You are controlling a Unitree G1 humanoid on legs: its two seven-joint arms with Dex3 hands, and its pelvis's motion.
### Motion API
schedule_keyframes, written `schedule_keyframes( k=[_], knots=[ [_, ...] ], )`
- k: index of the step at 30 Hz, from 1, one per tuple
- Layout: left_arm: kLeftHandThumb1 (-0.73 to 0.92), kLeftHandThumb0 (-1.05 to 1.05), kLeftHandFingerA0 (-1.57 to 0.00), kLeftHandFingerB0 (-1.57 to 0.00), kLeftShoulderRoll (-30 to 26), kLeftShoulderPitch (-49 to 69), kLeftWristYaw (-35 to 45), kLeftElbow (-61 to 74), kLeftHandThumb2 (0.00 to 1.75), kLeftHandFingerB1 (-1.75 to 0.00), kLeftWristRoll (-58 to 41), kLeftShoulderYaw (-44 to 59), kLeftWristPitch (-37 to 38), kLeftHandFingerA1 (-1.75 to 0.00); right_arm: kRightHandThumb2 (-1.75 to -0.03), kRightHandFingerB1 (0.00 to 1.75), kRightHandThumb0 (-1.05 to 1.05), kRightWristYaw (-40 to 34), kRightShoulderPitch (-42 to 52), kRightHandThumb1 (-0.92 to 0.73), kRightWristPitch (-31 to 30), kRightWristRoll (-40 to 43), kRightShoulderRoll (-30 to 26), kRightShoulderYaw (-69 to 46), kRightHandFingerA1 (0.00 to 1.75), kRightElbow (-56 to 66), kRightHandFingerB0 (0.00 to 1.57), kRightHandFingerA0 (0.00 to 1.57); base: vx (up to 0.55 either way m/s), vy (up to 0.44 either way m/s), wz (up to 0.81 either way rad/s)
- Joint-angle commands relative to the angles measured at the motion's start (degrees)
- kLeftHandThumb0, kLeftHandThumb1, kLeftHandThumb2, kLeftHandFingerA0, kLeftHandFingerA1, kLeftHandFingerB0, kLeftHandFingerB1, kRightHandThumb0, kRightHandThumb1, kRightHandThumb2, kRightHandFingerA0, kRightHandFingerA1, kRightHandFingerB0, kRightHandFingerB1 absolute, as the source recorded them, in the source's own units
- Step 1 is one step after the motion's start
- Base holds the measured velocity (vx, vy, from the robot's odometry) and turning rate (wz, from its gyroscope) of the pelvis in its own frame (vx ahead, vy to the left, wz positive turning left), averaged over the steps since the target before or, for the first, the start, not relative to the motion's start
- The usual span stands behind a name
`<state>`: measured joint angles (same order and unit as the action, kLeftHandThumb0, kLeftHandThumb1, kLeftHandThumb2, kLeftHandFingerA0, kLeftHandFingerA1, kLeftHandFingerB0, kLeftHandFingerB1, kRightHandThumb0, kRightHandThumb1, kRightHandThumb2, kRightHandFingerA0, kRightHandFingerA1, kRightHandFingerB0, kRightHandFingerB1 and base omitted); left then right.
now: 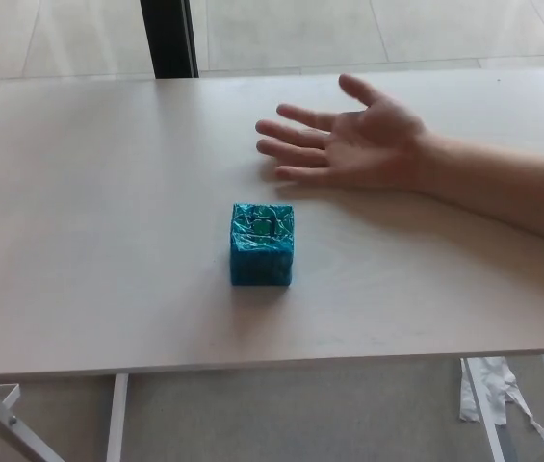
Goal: The robot uses its right hand to pick up a cube kept in the middle of the desk infront of it and hands it to a person
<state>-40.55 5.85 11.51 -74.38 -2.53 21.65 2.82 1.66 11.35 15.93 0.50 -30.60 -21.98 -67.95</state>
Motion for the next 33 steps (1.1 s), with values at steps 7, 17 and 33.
schedule_keyframes(
  k=[7, 17, 33],
  knots=[
    [0.44, -0.64, -0.45, -0.33, 0.39, -0.44, -0.17, 0.19, 0.84, -0.49, -5.36, 5.23, 1.6, -0.62, -0.84, 0.28, -0.7, -1.91, -0.96, -0.44, -5.2, 10.97, -3.81, -15.01, 0.6, 29.14, 0.03, 0.19, 0.0, 0.0, 0.0],
    [0.45, -0.65, -0.55, -0.43, 1.67, -1.56, -1.48, 0.66, 0.86, -0.52, -8.31, 10.58, 2.65, -0.67, -0.58, 0.51, -0.88, -1.9, -5.16, -0.58, -8.89, 9.94, -3.1, -14.82, 0.71, 63.29, 0.17, 0.25, 0.0, 0.0, 0.0],
    [0.56, -0.61, -0.59, -0.5, 2.09, -1.18, -0.59, 0.0, 0.58, -0.39, -6.9, 10.62, 1.03, -0.59, -0.86, 0.36, -0.76, 5.72, -43.31, -0.47, -21.59, -0.37, 3.74, 17.0, 0.42, 77.51, 0.09, 0.03, 0.0, 0.0, 0.0]
  ],
)
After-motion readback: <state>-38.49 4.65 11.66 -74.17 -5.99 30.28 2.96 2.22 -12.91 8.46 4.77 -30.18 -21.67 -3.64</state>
